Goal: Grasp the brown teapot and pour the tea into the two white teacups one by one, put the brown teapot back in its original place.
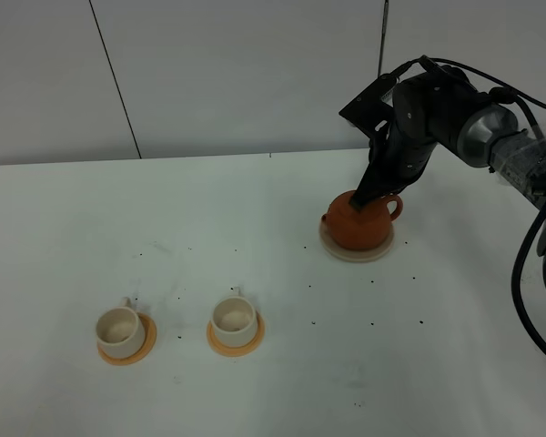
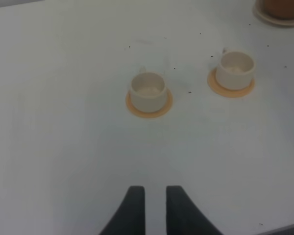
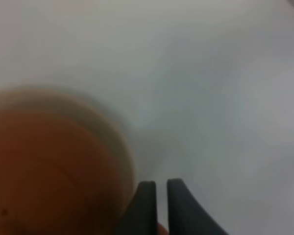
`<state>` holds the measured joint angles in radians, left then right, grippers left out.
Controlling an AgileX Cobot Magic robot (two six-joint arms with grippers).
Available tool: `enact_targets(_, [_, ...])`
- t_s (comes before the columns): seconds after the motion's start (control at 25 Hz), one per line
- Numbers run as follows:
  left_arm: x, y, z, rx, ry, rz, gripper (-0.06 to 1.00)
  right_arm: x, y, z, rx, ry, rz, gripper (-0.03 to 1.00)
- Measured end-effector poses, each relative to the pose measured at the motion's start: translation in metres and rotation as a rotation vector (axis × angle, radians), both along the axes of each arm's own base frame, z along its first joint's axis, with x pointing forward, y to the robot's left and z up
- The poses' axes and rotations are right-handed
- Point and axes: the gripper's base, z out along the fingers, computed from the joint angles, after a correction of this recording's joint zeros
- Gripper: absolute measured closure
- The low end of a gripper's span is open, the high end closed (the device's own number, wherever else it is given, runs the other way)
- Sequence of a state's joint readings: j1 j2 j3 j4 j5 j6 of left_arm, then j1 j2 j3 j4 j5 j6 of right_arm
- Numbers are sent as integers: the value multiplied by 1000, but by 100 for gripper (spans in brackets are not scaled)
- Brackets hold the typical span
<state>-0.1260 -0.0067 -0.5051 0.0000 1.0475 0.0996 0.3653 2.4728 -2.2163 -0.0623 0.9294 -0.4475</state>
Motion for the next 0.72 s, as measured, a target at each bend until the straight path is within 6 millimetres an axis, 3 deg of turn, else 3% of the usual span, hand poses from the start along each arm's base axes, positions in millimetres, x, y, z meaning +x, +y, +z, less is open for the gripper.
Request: enact_targets(0.72, [0, 0, 0, 0, 0, 0, 77, 4, 2, 2, 29, -45, -2, 92])
